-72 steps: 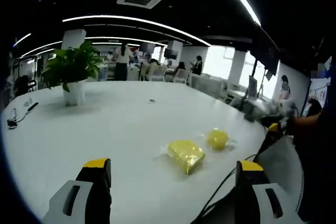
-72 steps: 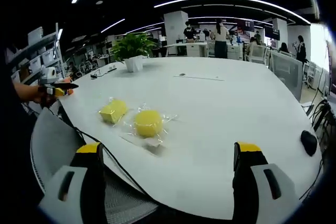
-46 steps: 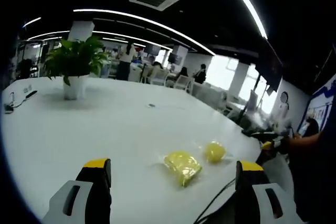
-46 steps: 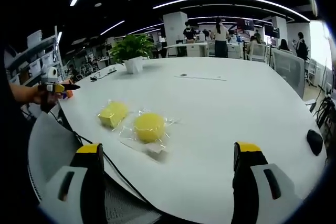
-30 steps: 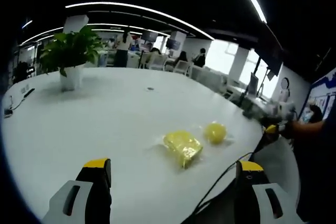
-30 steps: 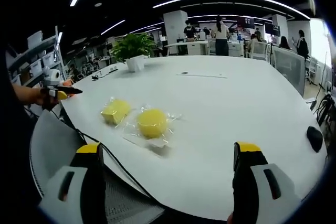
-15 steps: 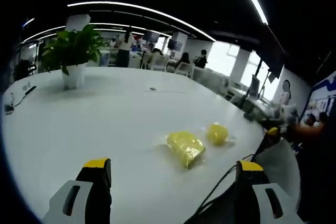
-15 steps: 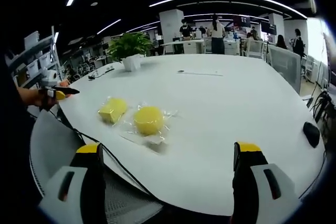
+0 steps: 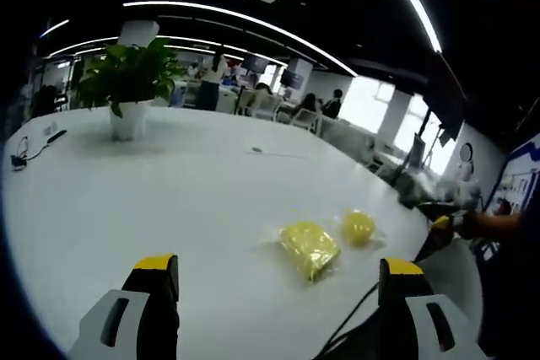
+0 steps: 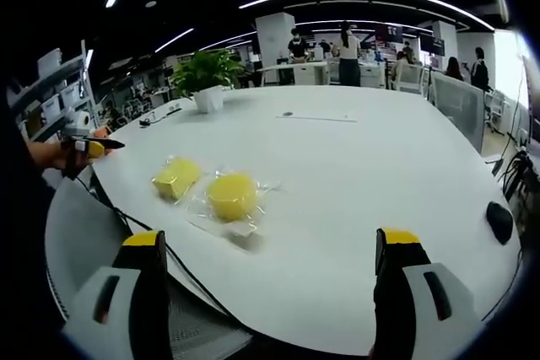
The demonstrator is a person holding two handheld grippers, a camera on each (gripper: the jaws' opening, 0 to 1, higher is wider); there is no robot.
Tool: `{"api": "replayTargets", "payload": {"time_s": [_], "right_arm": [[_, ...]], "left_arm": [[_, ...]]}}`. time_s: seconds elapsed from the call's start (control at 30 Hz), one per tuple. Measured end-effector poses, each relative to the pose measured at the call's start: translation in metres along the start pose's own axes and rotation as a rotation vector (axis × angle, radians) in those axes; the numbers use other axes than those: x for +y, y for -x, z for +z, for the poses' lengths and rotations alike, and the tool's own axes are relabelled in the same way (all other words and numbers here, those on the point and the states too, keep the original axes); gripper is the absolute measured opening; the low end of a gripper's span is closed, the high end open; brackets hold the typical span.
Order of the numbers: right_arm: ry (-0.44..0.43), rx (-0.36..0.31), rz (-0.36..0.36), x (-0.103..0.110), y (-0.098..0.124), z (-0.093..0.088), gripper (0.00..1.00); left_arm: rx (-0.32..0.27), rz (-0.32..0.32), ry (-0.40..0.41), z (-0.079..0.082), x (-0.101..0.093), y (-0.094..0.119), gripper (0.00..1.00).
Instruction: Compare the silicone blocks by pressing each to a similar depth, holding the contact briefly, and releasing to observe deformation and rebound differences across the visible hardness samples.
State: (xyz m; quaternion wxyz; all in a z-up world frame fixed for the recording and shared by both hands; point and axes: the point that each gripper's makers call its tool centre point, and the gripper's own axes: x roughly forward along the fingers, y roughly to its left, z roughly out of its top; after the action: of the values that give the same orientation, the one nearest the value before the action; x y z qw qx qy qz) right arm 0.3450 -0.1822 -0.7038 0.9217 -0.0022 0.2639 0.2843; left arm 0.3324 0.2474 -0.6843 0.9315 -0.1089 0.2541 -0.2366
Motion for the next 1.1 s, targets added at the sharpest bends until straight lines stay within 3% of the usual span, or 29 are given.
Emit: {"api": "replayTargets", "payload": {"time_s": [0.13,0.27,0.6,0.77,0.93,1.1], "right_arm": [[-0.002,0.005,0.013,0.004,-0.002,-0.001,0.96],[0.009,-0.001,0.005,0.006,-0.003,0.0,0.96],[-0.002,-0.004,-0.001,0.006,-0.002,-0.002,0.96],[-0.006,-0.01,-0.007,0.003,0.001,-0.001,0.96],[-0.025,-0.023,-0.011,0.001,0.002,0.0,0.96],[-0.027,-0.034,-0.006,0.001,0.0,0.004,0.96]], "left_arm": [[0.031,0.017,0.021,0.0,0.007,-0.009,1.0],[0.023,0.027,0.144,0.003,0.015,-0.018,1.0],[0.065,-0.013,0.114,0.008,0.01,-0.046,0.98],[0.1,-0.042,0.142,-0.001,0.009,-0.063,0.95],[0.122,-0.074,0.256,-0.012,0.009,-0.081,0.89],[0.156,-0.081,0.257,-0.02,0.009,-0.097,0.85]]}}
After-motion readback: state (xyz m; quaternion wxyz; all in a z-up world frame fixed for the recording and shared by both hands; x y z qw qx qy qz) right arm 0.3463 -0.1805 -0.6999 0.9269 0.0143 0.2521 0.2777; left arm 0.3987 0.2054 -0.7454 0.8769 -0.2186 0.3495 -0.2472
